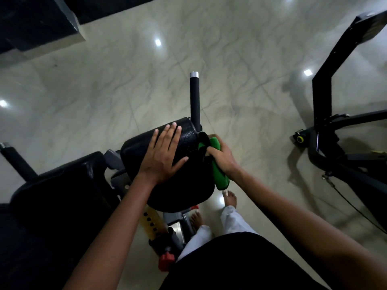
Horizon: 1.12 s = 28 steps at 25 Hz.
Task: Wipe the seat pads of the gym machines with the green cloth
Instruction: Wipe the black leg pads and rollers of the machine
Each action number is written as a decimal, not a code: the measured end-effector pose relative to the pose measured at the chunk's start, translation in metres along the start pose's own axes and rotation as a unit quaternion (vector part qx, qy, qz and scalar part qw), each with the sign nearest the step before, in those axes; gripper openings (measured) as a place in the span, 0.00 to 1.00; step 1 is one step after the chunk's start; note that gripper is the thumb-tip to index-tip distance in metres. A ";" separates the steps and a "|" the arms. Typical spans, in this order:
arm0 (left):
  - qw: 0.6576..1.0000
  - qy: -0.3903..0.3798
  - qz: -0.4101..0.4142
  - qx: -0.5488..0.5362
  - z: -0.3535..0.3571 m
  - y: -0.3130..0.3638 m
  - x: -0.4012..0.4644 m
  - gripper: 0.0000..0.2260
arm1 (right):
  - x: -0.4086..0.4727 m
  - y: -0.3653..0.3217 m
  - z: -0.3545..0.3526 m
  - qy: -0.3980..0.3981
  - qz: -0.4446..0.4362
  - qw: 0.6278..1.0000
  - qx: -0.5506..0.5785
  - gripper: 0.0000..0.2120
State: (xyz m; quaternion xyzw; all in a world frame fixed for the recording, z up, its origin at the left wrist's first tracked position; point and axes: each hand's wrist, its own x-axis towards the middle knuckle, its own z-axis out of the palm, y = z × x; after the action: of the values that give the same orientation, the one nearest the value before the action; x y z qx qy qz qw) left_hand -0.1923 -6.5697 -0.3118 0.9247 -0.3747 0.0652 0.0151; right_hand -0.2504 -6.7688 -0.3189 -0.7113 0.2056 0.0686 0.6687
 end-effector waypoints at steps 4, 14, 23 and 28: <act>0.999 0.035 -0.007 0.000 0.004 0.002 -0.013 0.32 | -0.031 0.040 0.006 0.069 0.083 0.994 -0.001 0.07; 0.996 0.045 -0.075 -0.019 0.004 -0.009 -0.059 0.29 | -0.033 0.003 0.018 0.106 0.014 0.994 -0.017 0.08; 0.971 0.079 -0.205 -0.088 0.003 -0.001 -0.071 0.28 | 0.050 -0.110 0.038 -0.245 -0.387 0.697 -0.552 0.27; 0.931 0.126 -0.326 -0.106 0.009 0.027 -0.068 0.26 | 0.097 -0.145 0.090 -0.438 -0.374 0.648 -0.499 0.29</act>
State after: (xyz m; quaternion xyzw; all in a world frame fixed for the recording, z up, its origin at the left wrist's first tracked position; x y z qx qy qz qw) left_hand -0.2584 -6.5426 -0.3300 0.9733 -0.0519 0.1326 0.1800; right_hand -0.0908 -6.6973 -0.2296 -0.8409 -0.4602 0.2083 0.1942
